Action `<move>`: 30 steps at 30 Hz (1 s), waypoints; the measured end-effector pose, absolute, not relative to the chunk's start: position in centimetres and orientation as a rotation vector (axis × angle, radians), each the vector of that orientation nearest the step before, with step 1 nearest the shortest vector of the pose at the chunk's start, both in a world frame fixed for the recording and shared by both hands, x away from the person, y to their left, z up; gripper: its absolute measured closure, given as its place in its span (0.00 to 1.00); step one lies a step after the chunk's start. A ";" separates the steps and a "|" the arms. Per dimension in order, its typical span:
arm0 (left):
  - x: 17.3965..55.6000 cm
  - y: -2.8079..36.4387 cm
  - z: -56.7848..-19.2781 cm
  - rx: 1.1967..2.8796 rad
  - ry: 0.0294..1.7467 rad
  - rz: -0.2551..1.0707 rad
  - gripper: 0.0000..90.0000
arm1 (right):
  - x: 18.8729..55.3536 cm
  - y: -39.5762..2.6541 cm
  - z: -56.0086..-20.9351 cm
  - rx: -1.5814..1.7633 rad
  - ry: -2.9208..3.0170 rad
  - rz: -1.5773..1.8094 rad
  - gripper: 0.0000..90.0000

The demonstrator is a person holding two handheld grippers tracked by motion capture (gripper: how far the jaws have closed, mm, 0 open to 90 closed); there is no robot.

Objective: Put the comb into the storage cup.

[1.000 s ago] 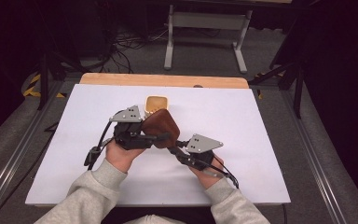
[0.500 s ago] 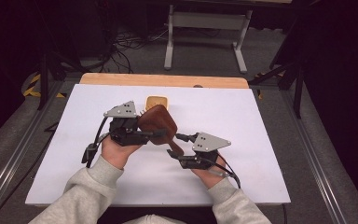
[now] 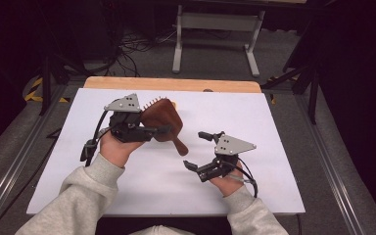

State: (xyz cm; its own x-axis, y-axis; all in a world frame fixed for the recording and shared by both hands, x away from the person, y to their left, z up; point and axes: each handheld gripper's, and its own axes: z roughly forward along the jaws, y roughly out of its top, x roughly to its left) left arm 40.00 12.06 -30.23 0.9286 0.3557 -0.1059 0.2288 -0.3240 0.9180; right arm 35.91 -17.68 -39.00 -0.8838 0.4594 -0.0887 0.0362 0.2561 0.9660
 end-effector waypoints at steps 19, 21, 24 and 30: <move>42.1 12.0 -26.8 1.991 0.431 0.256 0.63 | 36.3 -19.9 -39.2 0.554 2.161 1.620 0.02; 42.6 12.0 -26.6 1.995 0.435 0.272 0.63 | 36.4 -20.1 -39.2 0.566 2.162 1.616 0.02; 43.3 12.1 -26.4 1.996 0.456 0.268 0.62 | 36.6 -20.4 -39.2 0.582 2.154 1.621 0.02; 44.7 12.5 -26.2 1.964 0.501 0.272 0.62 | 36.6 -20.5 -39.3 0.588 2.148 1.624 0.02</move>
